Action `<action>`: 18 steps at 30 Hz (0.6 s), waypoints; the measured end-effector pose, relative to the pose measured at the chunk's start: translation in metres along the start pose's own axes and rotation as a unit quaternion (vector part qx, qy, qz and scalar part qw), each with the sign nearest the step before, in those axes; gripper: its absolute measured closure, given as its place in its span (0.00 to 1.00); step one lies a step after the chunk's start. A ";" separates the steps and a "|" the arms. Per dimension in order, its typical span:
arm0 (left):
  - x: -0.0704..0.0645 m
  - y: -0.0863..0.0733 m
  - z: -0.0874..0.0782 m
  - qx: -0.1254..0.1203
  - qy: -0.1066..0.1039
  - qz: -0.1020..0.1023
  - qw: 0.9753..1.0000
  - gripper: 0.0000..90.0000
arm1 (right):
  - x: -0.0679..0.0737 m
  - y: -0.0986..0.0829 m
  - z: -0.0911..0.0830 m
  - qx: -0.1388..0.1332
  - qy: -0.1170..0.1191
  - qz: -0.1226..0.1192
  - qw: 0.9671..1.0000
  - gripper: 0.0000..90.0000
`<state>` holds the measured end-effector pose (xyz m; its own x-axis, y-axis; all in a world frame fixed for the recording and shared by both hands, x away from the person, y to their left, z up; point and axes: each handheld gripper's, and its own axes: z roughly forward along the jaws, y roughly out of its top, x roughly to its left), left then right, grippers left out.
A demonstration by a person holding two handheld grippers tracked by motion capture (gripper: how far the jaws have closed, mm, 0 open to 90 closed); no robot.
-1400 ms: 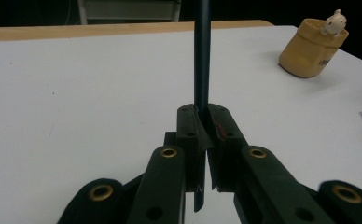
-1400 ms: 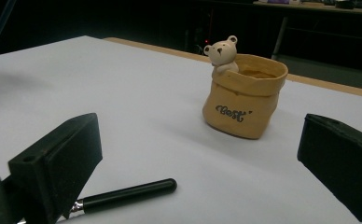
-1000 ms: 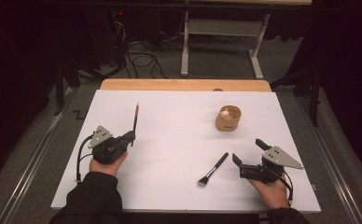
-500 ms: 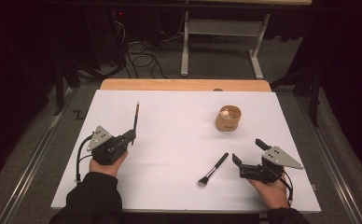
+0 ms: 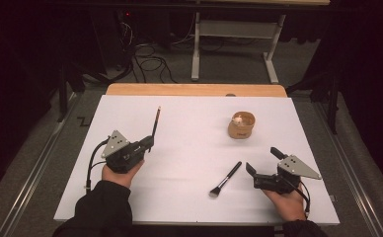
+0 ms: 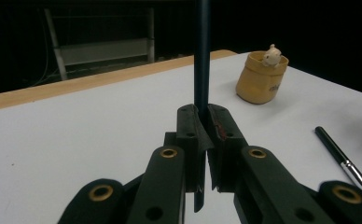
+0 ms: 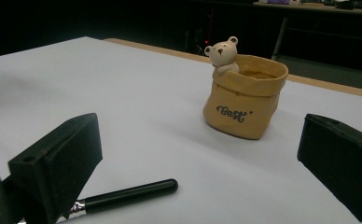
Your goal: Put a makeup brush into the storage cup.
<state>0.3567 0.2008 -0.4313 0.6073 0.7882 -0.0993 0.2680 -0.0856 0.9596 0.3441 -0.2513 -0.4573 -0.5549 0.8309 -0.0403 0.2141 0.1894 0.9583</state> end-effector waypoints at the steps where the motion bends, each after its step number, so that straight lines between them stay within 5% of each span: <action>1: -0.001 0.001 0.001 0.001 -0.002 0.001 1.000 0.94 | 0.000 0.000 0.000 0.000 0.000 0.000 1.000 0.00; 18: -0.046 0.013 0.026 -0.008 -0.066 0.020 0.998 0.94 | 0.000 0.000 0.000 0.000 -0.001 -0.001 1.000 0.00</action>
<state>0.3515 0.1472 -0.4209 0.7102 0.6978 -0.0930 0.2297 -0.1049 0.9676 0.3439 -0.2516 -0.4574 -0.5541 0.8313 -0.0435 0.2132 0.1922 0.9579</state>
